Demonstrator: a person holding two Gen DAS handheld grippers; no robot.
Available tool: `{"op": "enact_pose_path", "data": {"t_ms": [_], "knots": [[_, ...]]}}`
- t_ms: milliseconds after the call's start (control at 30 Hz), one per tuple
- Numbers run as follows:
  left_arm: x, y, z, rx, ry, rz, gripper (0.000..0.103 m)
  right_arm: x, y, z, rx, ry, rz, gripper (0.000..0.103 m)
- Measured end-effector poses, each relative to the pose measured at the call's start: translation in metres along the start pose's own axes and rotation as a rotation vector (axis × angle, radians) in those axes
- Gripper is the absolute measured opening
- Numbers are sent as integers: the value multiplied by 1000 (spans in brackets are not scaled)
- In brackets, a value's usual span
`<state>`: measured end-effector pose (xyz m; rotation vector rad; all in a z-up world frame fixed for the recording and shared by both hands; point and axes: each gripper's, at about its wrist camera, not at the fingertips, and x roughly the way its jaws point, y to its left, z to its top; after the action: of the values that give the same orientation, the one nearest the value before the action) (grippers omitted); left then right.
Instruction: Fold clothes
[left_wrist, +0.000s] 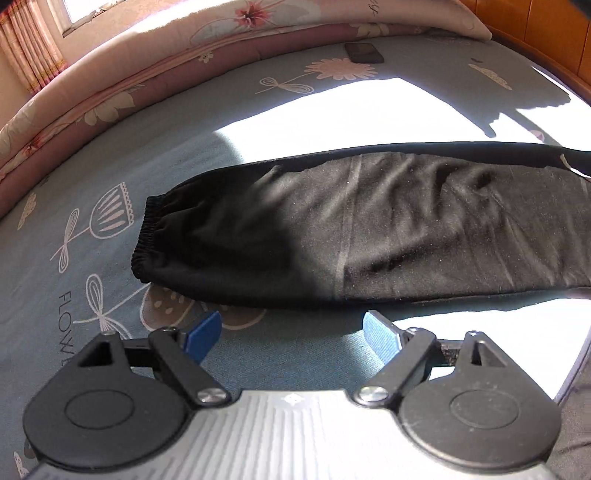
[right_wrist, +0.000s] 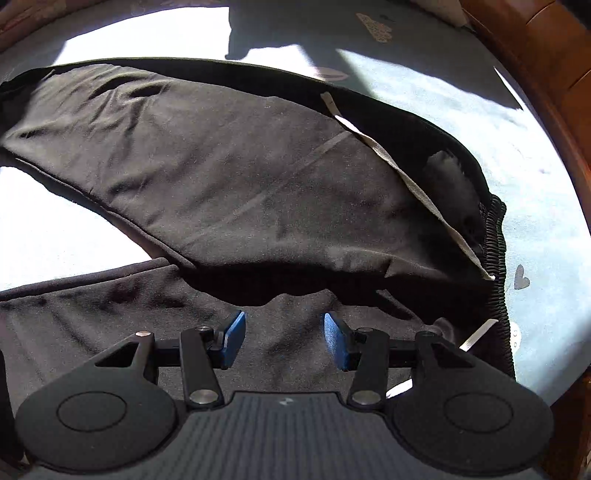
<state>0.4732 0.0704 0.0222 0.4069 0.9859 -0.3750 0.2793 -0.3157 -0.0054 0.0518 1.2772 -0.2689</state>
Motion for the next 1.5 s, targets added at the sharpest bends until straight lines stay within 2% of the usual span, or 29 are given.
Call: {"op": "enact_pose_path", "data": {"t_ms": [133, 233, 333, 500, 633, 667, 733, 767, 933, 1000, 1167, 1200, 1233, 1267, 1300, 1367, 1500], "knots": [[-31, -57, -9, 6, 39, 6, 85, 29, -49, -9, -18, -4, 83, 52], [-44, -114, -4, -9, 56, 13, 85, 57, -74, -21, -48, 38, 163, 52], [-47, -179, 6, -18, 68, -1, 85, 60, -111, -31, -33, 39, 235, 52], [-48, -281, 27, -8, 87, -99, 85, 21, -167, -35, 37, -3, 364, 52], [-54, -345, 32, 59, 111, -178, 85, -2, -190, -41, 12, -84, 361, 51], [-56, -351, 29, 64, 117, -183, 85, -5, -197, -41, 4, -115, 357, 50], [-58, -352, 20, 49, 130, -176, 85, -2, -211, -25, 2, -157, 347, 33], [-60, -353, 16, 41, 136, -172, 85, 1, -214, -14, -7, -174, 349, 29], [-67, -357, -6, 1, 167, -155, 84, 28, -209, 59, -128, -276, 365, 28], [-70, -359, -15, -14, 179, -148, 84, 44, -199, 86, -149, -281, 388, 28], [-75, -342, -37, -125, 192, -117, 84, 92, -160, 130, -220, -215, 403, 28], [-75, -338, -41, -139, 195, -109, 84, 100, -153, 133, -232, -187, 405, 28], [-76, -335, -44, -153, 198, -103, 84, 109, -146, 135, -245, -157, 407, 22], [-77, -331, -48, -166, 201, -96, 84, 112, -140, 135, -271, -151, 370, 14], [-78, -327, -50, -176, 203, -90, 84, 110, -137, 134, -291, -155, 344, 2], [-82, -320, -54, -191, 195, -82, 84, 100, -135, 132, -308, -165, 321, 2], [-84, -308, -56, -200, 189, -84, 84, 56, -125, 111, -366, -198, 398, 3]]}}
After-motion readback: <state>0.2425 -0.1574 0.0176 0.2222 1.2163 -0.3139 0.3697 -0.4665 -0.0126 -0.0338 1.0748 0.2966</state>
